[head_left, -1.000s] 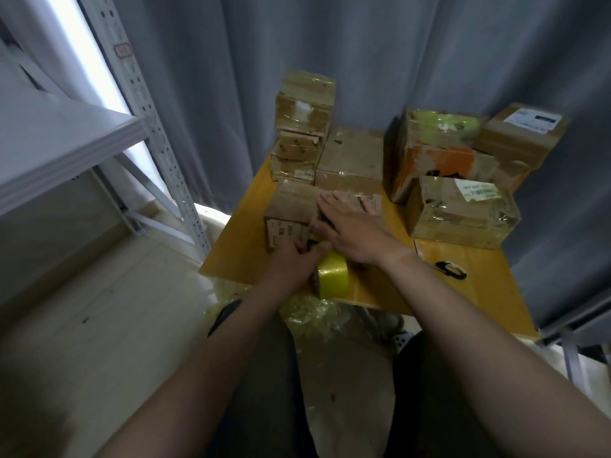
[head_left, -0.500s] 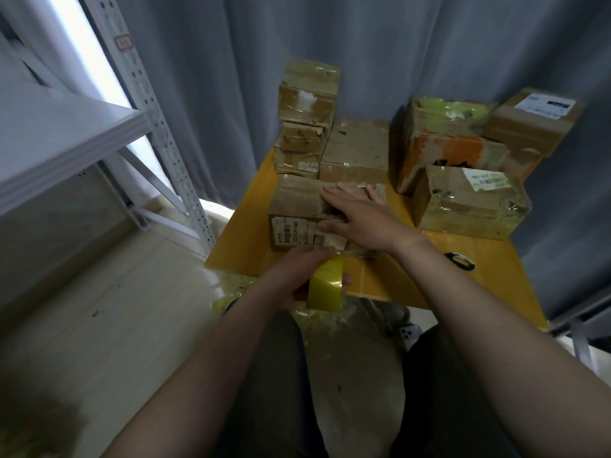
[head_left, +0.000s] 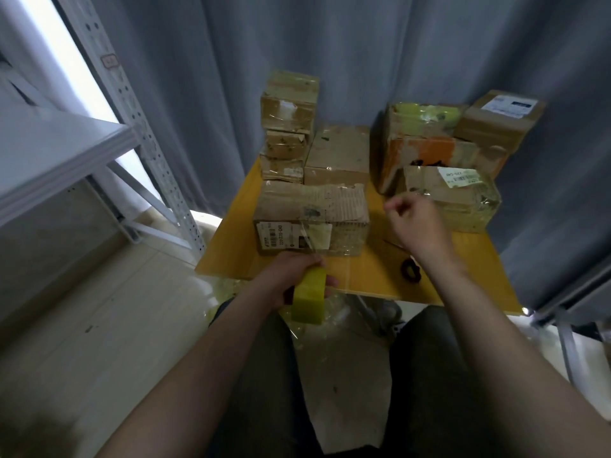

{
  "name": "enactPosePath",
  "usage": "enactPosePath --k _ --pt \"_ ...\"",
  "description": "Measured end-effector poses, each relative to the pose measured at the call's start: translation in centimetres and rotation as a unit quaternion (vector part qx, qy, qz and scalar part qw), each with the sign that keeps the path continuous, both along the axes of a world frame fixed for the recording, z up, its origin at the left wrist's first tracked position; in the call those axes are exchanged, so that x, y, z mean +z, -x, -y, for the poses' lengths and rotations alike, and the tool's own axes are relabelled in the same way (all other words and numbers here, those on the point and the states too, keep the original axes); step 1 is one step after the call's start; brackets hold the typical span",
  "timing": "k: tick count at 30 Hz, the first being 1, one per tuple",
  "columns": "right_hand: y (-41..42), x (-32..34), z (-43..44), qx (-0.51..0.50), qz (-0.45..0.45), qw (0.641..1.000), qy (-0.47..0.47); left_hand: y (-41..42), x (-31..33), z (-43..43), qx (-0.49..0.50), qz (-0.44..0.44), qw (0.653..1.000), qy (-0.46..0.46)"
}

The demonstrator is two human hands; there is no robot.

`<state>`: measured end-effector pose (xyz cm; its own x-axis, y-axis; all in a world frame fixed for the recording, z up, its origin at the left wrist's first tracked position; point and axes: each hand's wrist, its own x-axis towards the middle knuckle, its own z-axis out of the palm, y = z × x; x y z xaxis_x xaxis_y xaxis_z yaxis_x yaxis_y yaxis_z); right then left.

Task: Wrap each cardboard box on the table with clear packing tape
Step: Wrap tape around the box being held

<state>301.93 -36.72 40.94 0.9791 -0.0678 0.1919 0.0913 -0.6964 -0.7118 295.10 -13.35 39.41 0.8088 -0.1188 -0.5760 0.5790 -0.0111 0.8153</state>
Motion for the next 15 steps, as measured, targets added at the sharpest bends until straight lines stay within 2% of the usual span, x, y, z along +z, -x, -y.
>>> enactPosePath --k 3,5,9,15 --pt "1.0 -1.0 4.3 -0.063 -0.155 0.969 0.184 0.2 0.4 0.4 0.005 0.001 1.0 0.0" --pt "1.7 -1.2 5.6 -0.075 -0.218 0.943 0.239 0.2 0.3 0.6 0.011 0.006 1.0 -0.007" --pt "2.5 -2.0 6.2 -0.071 -0.256 0.936 0.233 0.3 0.6 1.1 0.02 0.005 1.0 -0.014" --pt "3.0 -1.8 5.9 -0.079 -0.251 0.936 0.233 0.7 1.2 1.4 0.022 0.015 0.999 -0.029"
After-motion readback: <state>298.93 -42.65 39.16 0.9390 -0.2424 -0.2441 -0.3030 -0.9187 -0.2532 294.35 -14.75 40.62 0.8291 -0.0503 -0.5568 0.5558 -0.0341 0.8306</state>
